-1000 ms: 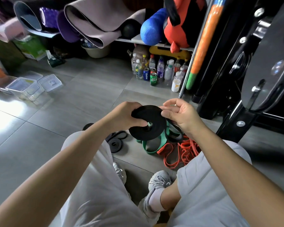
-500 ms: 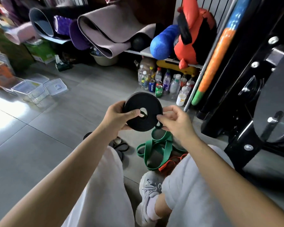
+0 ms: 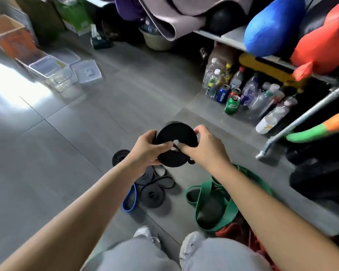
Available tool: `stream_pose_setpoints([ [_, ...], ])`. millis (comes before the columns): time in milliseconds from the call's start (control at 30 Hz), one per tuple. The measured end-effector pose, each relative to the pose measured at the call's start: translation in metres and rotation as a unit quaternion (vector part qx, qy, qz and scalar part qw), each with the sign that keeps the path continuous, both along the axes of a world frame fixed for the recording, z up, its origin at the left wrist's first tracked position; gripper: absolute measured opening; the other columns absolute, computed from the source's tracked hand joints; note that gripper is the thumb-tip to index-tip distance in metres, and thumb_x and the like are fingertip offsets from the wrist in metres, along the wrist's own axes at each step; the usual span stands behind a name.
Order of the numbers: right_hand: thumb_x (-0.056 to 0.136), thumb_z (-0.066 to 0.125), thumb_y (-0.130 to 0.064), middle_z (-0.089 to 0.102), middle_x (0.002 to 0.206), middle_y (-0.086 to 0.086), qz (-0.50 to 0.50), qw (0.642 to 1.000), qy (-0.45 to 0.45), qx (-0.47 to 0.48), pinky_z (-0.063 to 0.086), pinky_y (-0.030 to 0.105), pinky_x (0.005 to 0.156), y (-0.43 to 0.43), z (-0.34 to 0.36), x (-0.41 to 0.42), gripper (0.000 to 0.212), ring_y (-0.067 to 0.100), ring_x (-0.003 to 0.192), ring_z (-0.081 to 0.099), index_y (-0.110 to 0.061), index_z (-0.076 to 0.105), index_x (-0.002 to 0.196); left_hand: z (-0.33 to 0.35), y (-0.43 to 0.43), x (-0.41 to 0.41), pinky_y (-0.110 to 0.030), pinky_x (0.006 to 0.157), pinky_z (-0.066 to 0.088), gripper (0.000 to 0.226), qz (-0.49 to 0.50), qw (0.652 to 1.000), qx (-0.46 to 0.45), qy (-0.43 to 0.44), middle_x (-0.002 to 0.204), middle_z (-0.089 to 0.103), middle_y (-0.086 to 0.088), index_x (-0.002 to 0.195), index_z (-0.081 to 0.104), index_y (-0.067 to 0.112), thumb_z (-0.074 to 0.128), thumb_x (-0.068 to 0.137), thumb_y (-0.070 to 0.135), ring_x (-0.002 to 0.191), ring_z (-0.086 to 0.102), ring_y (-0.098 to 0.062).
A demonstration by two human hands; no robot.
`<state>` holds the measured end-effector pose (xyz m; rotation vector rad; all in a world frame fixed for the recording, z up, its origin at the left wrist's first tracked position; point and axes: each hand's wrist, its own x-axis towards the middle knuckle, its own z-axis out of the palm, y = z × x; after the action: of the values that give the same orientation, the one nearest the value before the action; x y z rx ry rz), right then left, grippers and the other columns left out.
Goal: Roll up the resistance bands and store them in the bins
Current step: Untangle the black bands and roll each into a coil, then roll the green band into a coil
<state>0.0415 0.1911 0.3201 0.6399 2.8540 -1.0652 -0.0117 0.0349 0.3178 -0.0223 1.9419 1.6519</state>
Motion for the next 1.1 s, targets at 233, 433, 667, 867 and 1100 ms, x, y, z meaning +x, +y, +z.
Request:
stream_pose_setpoints([
  [233,0.070,0.065,-0.046,0.061,0.083,0.000,0.042,0.983,-0.180,0.000,0.045,0.031,0.058,0.000,-0.146,-0.072,0.040,0.024,0.078,0.058,-0.019,0.047,0.092,-0.145,-0.008,-0.041,-0.046,0.081,0.056,0.019,0.019,0.990,-0.038,-0.133,0.100,0.064,-0.002,0.102,0.056,0.020,0.055,0.092,0.035,0.094,0.066,-0.020],
  [433,0.062,0.067,-0.047,0.065,0.082,0.003,0.014,0.969,-0.246,0.007,0.056,0.037,0.069,0.007,-0.236,-0.139,0.040,0.028,0.071,0.065,-0.018,0.049,0.083,-0.261,-0.040,-0.075,-0.037,0.079,0.045,0.024,-0.085,0.940,-0.327,0.057,0.096,0.057,-0.007,0.096,0.058,0.018,0.042,0.092,0.035,0.084,0.055,-0.024],
  [667,0.060,0.067,-0.047,0.065,0.094,0.008,-0.006,0.971,-0.239,-0.007,0.058,0.043,0.069,-0.020,-0.304,-0.208,0.046,0.031,0.082,0.065,-0.015,0.051,0.089,-0.327,-0.039,-0.101,-0.043,0.112,0.028,0.076,-0.299,0.820,-0.469,0.137,0.159,0.002,-0.003,0.150,0.006,0.013,0.049,0.092,0.038,0.145,0.005,-0.022],
  [867,0.069,0.070,-0.047,0.062,0.112,0.013,0.008,0.969,-0.242,0.047,0.047,0.032,0.071,-0.036,-0.339,-0.233,0.055,0.033,0.099,0.061,-0.013,0.052,0.108,-0.348,-0.042,-0.093,-0.047,0.113,0.024,0.081,-0.321,0.794,-0.495,0.150,0.158,-0.004,-0.005,0.150,0.000,0.011,0.049,0.092,0.041,0.145,-0.006,-0.024],
  [1100,0.075,0.067,-0.044,0.059,0.118,0.012,0.122,0.943,-0.283,0.126,0.040,0.033,0.073,-0.050,-0.342,-0.241,0.046,0.033,0.109,0.055,-0.015,0.055,0.108,-0.346,-0.046,-0.088,-0.040,0.109,0.031,0.069,-0.235,0.842,-0.451,0.180,0.153,0.007,-0.006,0.148,0.013,0.011,0.048,0.092,0.034,0.141,0.008,-0.024],
])
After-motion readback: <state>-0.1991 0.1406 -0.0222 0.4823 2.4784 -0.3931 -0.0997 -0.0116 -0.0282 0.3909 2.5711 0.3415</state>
